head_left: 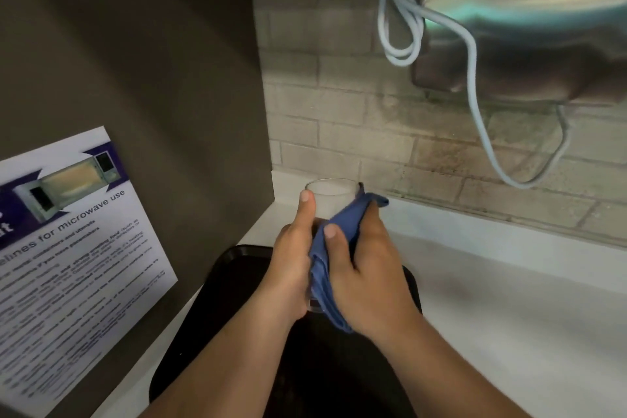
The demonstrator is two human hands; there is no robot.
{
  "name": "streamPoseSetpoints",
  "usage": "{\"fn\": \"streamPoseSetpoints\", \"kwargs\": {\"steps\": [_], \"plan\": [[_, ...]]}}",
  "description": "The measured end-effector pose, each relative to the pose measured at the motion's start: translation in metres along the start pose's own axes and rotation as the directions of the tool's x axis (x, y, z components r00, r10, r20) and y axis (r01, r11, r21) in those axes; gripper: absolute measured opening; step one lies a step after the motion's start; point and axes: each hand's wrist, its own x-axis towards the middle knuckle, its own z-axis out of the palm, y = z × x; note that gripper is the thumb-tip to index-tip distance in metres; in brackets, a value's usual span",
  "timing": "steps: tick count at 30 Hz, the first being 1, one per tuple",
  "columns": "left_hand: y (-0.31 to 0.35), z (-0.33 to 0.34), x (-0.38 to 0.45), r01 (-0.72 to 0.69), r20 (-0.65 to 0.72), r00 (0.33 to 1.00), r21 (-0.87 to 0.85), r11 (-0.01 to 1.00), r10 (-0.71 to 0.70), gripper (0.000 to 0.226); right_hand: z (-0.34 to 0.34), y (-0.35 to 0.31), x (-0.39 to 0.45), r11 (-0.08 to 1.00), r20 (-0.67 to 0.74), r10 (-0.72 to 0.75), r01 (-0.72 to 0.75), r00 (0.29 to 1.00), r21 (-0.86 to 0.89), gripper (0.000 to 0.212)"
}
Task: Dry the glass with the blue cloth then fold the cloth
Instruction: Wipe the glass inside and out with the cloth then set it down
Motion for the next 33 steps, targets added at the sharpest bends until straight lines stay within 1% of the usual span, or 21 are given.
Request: {"fn": "streamPoseSetpoints", "kwargs": {"steps": [1, 2, 4, 6, 7, 9, 11, 13, 14, 16, 18, 20, 21, 22, 24, 25, 26, 28, 30, 31, 33], "plan": [[-0.003, 0.001, 0.000, -0.005, 0.037, 0.999, 0.006, 1.000, 0.005, 0.051, -0.003, -0.002, 0.011, 0.999, -0.041, 0.034, -0.033, 0.999, 0.021, 0.029], [-0.004, 0.000, -0.001, -0.013, 0.094, 0.995, 0.000, 1.000, 0.013, 0.051, -0.005, -0.004, 0.022, 0.994, -0.067, 0.095, -0.091, 0.993, 0.068, 0.023], [-0.006, -0.003, 0.000, -0.012, 0.194, 0.981, -0.011, 1.000, 0.014, 0.071, -0.007, -0.003, 0.038, 0.952, -0.064, 0.242, -0.224, 0.968, 0.211, 0.041], [-0.007, -0.006, -0.001, -0.048, 0.279, 0.959, -0.001, 0.999, 0.046, 0.075, -0.007, -0.002, 0.042, 0.890, -0.030, 0.350, -0.323, 0.936, 0.321, 0.055], [-0.008, -0.005, -0.001, -0.065, 0.306, 0.950, 0.012, 0.998, 0.058, 0.076, -0.007, -0.001, 0.041, 0.879, -0.023, 0.364, -0.336, 0.931, 0.338, 0.057], [-0.010, -0.006, -0.001, -0.052, 0.320, 0.946, -0.006, 0.999, 0.051, 0.084, -0.007, 0.001, 0.041, 0.865, -0.016, 0.381, -0.350, 0.925, 0.361, 0.056], [-0.013, -0.005, -0.001, -0.024, 0.318, 0.948, -0.033, 0.999, 0.034, 0.084, -0.009, 0.006, 0.042, 0.860, 0.012, 0.384, -0.362, 0.923, 0.358, 0.052], [-0.011, -0.003, -0.001, -0.018, 0.293, 0.955, -0.049, 0.999, 0.032, 0.078, -0.011, 0.008, 0.042, 0.871, 0.034, 0.362, -0.350, 0.932, 0.345, 0.049], [-0.009, -0.002, -0.002, -0.004, 0.255, 0.967, -0.045, 0.999, 0.015, 0.077, -0.012, 0.010, 0.041, 0.879, 0.046, 0.341, -0.336, 0.939, 0.337, 0.046], [-0.004, -0.002, 0.000, 0.072, 0.186, 0.980, -0.039, 0.997, -0.063, 0.084, -0.012, 0.013, 0.032, 0.902, 0.089, 0.286, -0.299, 0.954, 0.310, 0.034], [0.003, -0.005, 0.002, 0.145, 0.148, 0.979, -0.028, 0.989, -0.139, 0.089, -0.013, 0.012, 0.016, 0.947, 0.139, 0.203, -0.230, 0.969, 0.225, 0.024], [0.005, -0.011, 0.005, 0.158, 0.082, 0.985, -0.036, 0.987, -0.155, 0.087, -0.015, 0.014, -0.001, 0.976, 0.179, 0.131, -0.158, 0.975, 0.148, 0.016], [0.005, -0.014, 0.007, 0.145, 0.041, 0.989, -0.042, 0.989, -0.143, 0.087, -0.015, 0.013, -0.010, 0.979, 0.210, 0.123, -0.153, 0.970, 0.134, 0.015], [0.004, -0.017, 0.009, 0.127, 0.006, 0.992, -0.038, 0.991, -0.127, 0.088, -0.014, 0.012, -0.018, 0.983, 0.245, 0.114, -0.144, 0.963, 0.110, 0.024], [0.003, -0.022, 0.012, 0.101, -0.024, 0.995, -0.005, 0.995, -0.101, 0.089, -0.010, 0.011, -0.031, 0.995, 0.283, 0.086, -0.096, 0.955, 0.020, 0.051], [0.002, -0.022, 0.012, 0.104, -0.015, 0.994, 0.004, 0.995, -0.104, 0.092, -0.007, 0.009, -0.032, 0.997, 0.280, 0.075, -0.073, 0.957, -0.019, 0.058], [0.001, -0.023, 0.011, 0.121, 0.010, 0.993, 0.010, 0.993, -0.121, 0.095, -0.005, 0.007, -0.030, 0.998, 0.257, 0.063, -0.054, 0.964, -0.042, 0.060], [-0.001, -0.022, 0.007, 0.156, 0.090, 0.984, 0.012, 0.988, -0.157, 0.094, -0.003, 0.005, -0.017, 0.998, 0.167, 0.056, -0.049, 0.984, -0.046, 0.048], [-0.001, -0.019, 0.002, 0.159, 0.156, 0.975, 0.018, 0.987, -0.160, 0.078, -0.005, 0.002, 0.007, 0.994, 0.079, 0.110, -0.109, 0.991, -0.014, 0.030], [0.000, -0.017, 0.000, 0.159, 0.164, 0.974, -0.001, 0.987, -0.157, 0.072, -0.005, 0.002, 0.018, 0.988, 0.045, 0.152, -0.153, 0.987, 0.021, 0.025], [0.001, -0.013, -0.002, 0.151, 0.161, 0.977, -0.060, 0.987, -0.140, 0.067, -0.003, 0.004, 0.033, 0.970, -0.006, 0.227, -0.225, 0.974, 0.094, 0.033]]}}
